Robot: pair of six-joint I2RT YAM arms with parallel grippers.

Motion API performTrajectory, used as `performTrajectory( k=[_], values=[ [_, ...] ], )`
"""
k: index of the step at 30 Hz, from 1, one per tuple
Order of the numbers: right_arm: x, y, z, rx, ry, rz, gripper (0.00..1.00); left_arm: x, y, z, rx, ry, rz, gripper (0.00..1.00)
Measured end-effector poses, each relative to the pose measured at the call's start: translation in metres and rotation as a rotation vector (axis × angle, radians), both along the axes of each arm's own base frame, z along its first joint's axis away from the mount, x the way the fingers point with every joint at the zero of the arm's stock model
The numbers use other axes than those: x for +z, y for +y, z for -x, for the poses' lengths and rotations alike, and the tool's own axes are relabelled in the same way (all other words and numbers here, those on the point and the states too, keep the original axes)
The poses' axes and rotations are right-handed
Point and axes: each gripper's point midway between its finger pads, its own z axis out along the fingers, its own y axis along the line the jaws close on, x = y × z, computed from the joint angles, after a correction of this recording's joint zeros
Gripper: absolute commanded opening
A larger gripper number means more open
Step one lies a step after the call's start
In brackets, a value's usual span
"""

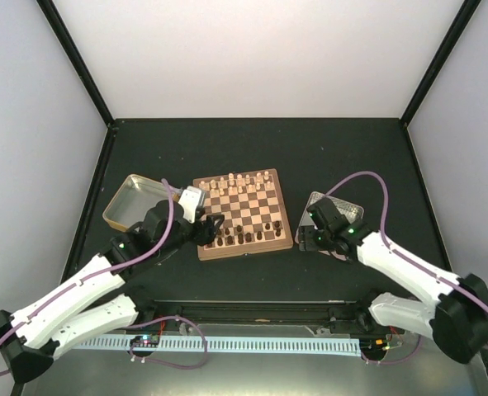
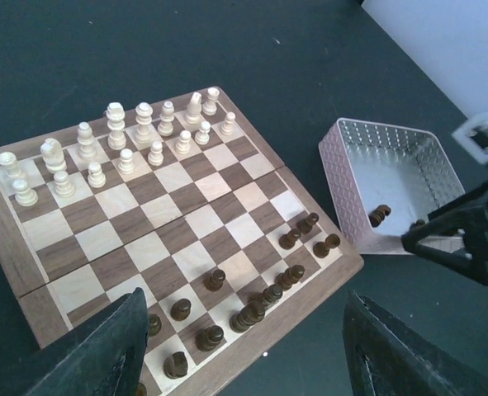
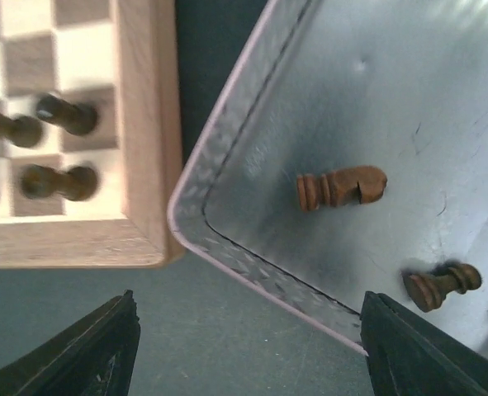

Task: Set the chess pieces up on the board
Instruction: Adjust the storage box at the center of the board.

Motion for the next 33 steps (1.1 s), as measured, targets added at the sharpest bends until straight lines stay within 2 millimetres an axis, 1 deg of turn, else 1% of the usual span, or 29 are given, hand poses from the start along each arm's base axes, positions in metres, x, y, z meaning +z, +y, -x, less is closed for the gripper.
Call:
performTrajectory(
  k=[3,4,7,9,13,17,19,21,23,26,28,30,33],
  values=[
    [-0.024,-0.001,0.003,0.020,0.087,0.046,0.69,-0.002,-0.003,0.001,-0.025,0.000,-0.012,0.66],
    [-0.031,-0.001,0.004,0.029,0.111,0.065,0.67,-0.003,-0.004,0.001,-0.030,0.000,-0.015,0.66],
    [-0.042,-0.001,0.000,0.031,0.143,0.097,0.54,-0.005,-0.005,0.001,-0.041,0.000,-0.027,0.66],
    [-0.047,-0.002,-0.003,0.026,0.154,0.115,0.46,-0.006,-0.006,0.000,-0.042,0.000,-0.032,0.66],
    [-0.047,-0.002,-0.015,-0.010,0.141,0.125,0.30,-0.011,-0.009,-0.003,-0.047,0.008,-0.055,0.66],
    [-0.049,-0.004,-0.031,-0.078,0.125,0.124,0.21,-0.010,-0.012,-0.007,-0.046,0.006,-0.064,0.66],
    [-0.049,-0.005,-0.038,-0.109,0.116,0.115,0.18,-0.007,-0.013,-0.008,-0.046,0.001,-0.062,0.66],
    [-0.049,-0.005,-0.043,-0.138,0.109,0.101,0.19,-0.005,-0.013,-0.009,-0.046,-0.002,-0.061,0.66],
    [-0.049,-0.007,-0.050,-0.179,0.104,0.082,0.23,-0.006,-0.014,-0.010,-0.047,0.000,-0.064,0.66],
    [-0.048,-0.009,-0.056,-0.227,0.097,0.062,0.32,-0.009,-0.016,-0.012,-0.047,0.010,-0.074,0.66],
    [-0.045,-0.011,-0.059,-0.248,0.087,0.052,0.40,-0.009,-0.017,-0.013,-0.047,0.011,-0.075,0.66],
    [-0.039,-0.012,-0.060,-0.268,0.069,0.037,0.46,-0.009,-0.018,-0.014,-0.047,0.013,-0.077,0.66],
    [-0.016,-0.019,-0.063,-0.316,0.000,-0.020,0.49,-0.007,-0.020,-0.016,-0.047,0.011,-0.076,0.67]
  ],
)
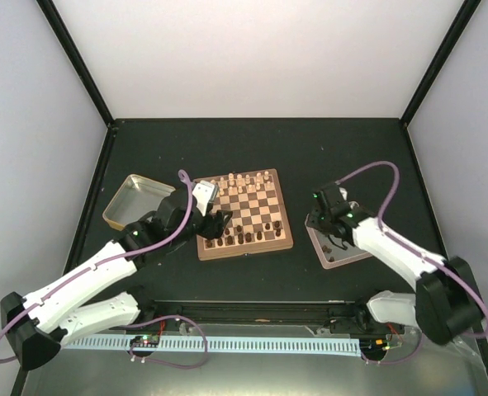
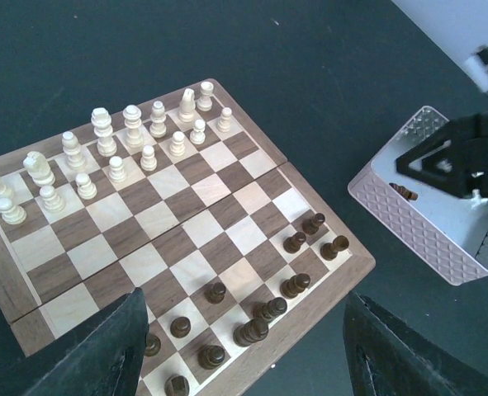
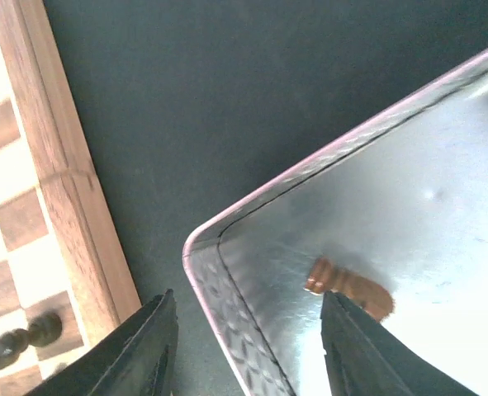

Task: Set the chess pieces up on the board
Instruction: Adjust the storage box at the center of the board, then pick up the chess piece from the storage box.

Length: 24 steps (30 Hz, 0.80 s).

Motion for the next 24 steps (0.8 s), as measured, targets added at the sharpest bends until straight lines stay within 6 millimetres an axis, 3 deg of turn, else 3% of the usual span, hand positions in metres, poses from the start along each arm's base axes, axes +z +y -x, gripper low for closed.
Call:
performTrajectory(
  k=[4,9,15,24],
  values=[
    [0.021,-0.029,0.004,-0.100,-0.096,-0.056,0.49,0.001,-0.002,-0.001,-0.001,0.001,0.001,0.67],
    [-0.006,-0.056,0.015,-0.173,-0.021,-0.046,0.50,0.003,-0.006,-0.006,-0.004,0.002,0.005,0.67],
    [-0.038,-0.052,0.023,-0.102,0.109,-0.011,0.52,0.004,-0.011,-0.007,-0.017,0.007,0.008,0.67],
    [-0.046,-0.048,0.004,-0.030,0.151,0.053,0.50,0.005,-0.012,-0.006,-0.030,0.005,0.009,0.67]
  ],
)
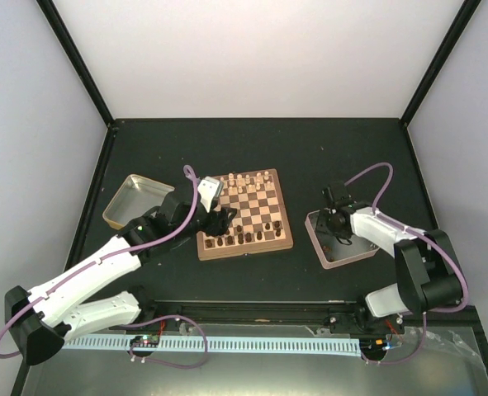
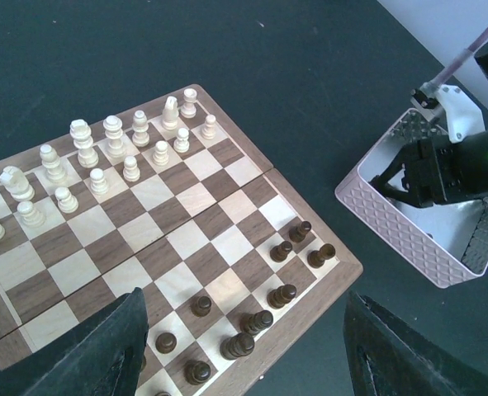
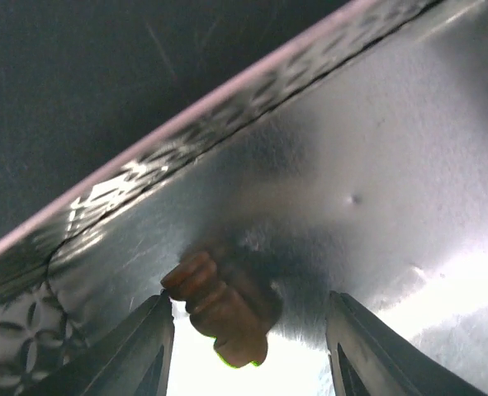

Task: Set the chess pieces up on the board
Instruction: Pick up the chess piece from the storage box, then place the chess piece on the chessboard.

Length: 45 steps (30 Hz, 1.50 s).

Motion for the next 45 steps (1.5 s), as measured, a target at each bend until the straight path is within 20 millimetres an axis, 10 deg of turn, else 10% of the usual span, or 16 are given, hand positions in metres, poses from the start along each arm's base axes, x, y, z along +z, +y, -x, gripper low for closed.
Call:
performTrajectory(
  k=[26,37,45],
  values=[
    [-0.001,0.000,-0.022,-0.050,-0.040,0.013,0.08,0.003,-0.003,0.000,-0.007,-0.005,0.018,0.68],
    [0.129,0.050,-0.018,-0.201,-0.369,-0.598,0.08,0.011,-0.046,0.006,-0.119,-0.073,0.180,0.69],
    [0.127,0.093,0.018,-0.320,-0.136,-1.007,0.08,0.004,-0.107,0.028,-0.275,-0.213,0.125,0.56]
  ],
)
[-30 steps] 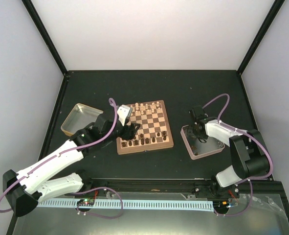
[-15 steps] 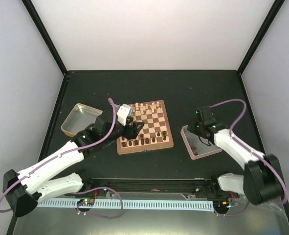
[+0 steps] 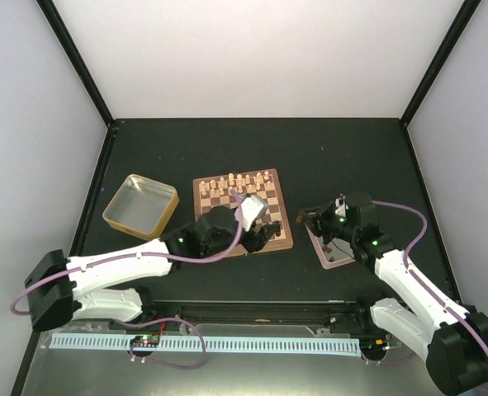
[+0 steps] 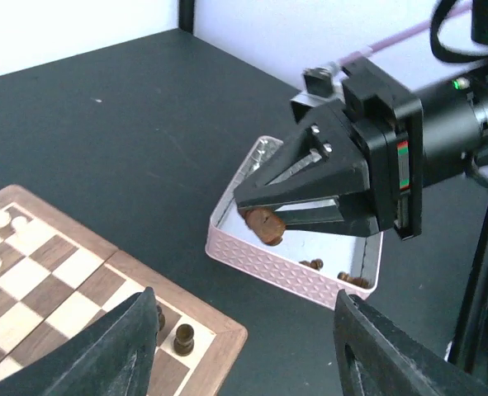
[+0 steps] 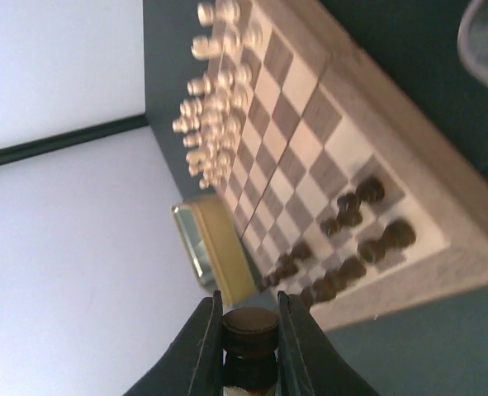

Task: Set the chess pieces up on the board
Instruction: Place the chess piece on the chessboard.

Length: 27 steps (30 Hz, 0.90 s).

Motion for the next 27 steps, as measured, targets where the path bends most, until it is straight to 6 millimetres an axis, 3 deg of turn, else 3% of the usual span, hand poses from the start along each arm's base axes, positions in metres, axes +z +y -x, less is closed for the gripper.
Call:
performTrajectory(
  k=[4,11,15,23,27],
  values=[
    [0.001,0.013,0.016,0.024,0.083,-0.137,0.09,-0.017,-0.024,0.010,-0.065,-0.074,-0.072,0.49],
    [0.024,0.023,0.028,0.063,0.104,-0.259,0.11,-0.034,-0.052,0.016,-0.120,-0.241,-0.193,0.43],
    [0.028,0.025,0.031,0.075,0.111,-0.281,0.11,-0.030,-0.063,0.017,-0.142,-0.356,-0.240,0.35],
    [0.034,0.027,0.035,0.092,0.105,-0.304,0.11,-0.012,-0.076,0.005,-0.114,-0.509,-0.287,0.10],
    [0.033,0.027,0.034,0.087,0.107,-0.308,0.11,-0.014,-0.078,0.003,-0.117,-0.532,-0.310,0.11]
  ],
)
